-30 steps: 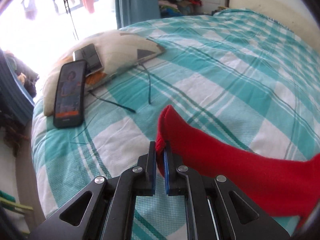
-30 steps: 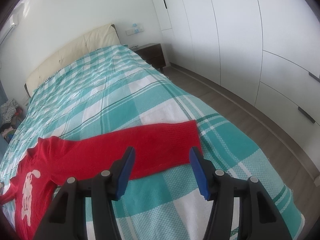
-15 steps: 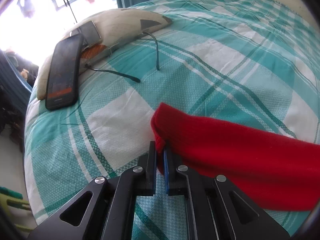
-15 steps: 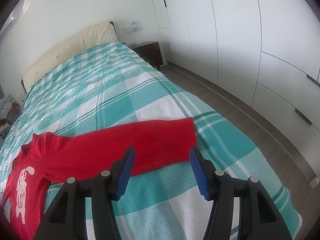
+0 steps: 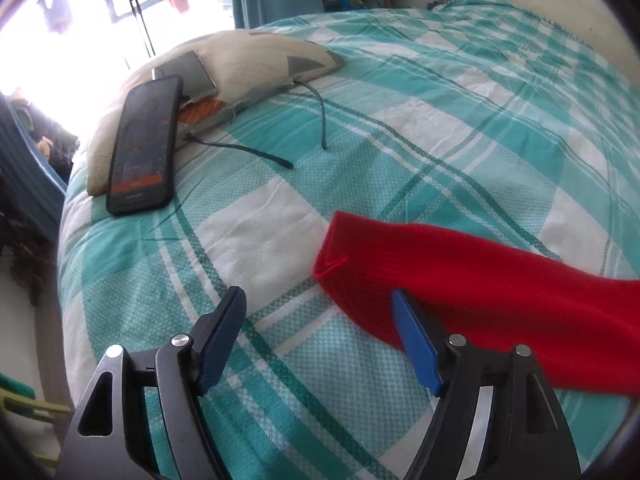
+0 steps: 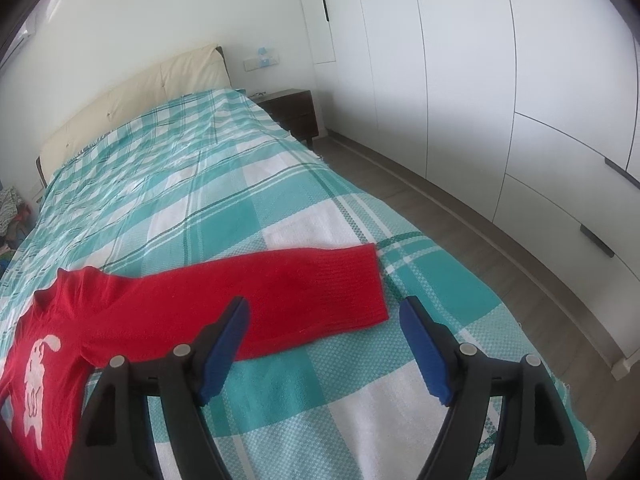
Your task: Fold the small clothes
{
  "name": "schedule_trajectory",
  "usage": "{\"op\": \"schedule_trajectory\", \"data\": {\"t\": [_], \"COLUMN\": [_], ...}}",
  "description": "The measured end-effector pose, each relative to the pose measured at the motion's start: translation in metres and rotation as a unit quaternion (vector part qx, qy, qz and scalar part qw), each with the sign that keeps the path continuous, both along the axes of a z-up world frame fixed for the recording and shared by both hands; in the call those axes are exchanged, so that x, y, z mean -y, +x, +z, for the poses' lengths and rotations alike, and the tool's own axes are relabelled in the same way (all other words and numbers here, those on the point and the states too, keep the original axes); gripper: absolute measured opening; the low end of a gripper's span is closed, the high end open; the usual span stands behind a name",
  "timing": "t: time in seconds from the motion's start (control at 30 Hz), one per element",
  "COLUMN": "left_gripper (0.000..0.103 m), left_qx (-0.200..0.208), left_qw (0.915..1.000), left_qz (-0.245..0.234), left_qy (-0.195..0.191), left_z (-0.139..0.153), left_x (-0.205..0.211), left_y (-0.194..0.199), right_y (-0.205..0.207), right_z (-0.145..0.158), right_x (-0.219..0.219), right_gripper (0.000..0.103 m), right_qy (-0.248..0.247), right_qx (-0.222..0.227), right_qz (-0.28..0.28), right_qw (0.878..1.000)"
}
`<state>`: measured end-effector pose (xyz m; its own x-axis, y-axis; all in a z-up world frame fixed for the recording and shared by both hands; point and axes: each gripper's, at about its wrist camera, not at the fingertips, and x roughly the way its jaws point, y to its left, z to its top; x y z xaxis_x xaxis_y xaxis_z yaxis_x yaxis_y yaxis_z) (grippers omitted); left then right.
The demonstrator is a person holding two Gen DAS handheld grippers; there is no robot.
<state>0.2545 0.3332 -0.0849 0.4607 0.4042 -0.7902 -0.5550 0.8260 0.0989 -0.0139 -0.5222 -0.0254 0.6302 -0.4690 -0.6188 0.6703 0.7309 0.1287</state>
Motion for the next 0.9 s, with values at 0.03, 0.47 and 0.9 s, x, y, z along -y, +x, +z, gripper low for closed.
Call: {"op": "schedule_trajectory", "data": {"t": [0.03, 0.47, 0.9], "left_gripper": [0.078, 0.095, 0.094], "left_qx": [0.012, 0.017, -0.054], "left_qw": [0.9999, 0.9130, 0.8655], "left_qz": [-0.009, -0.405, -0.498], "left_qy": [0.005, -0.043, -0.001], "left_z": [0.009, 0.071, -0.004], "left_x": [0.005, 0.217, 0.320], "left_y": [-0.009, 0.101, 0.179], "right_y": [-0.001, 0.162, 0.365], "right_z": [0.003, 0.070, -0.052], "right_x": [-0.003, -0.110, -0.178], "right_gripper": [0.077, 0.088, 0.083], "right_qy": [-0.011, 0.011, 0.060], "right_qx": [0.000, 0.018, -0.167], "right_qz": [0.000, 0.285, 0.426], "right_qw": [1.000, 0.958, 0.887]}}
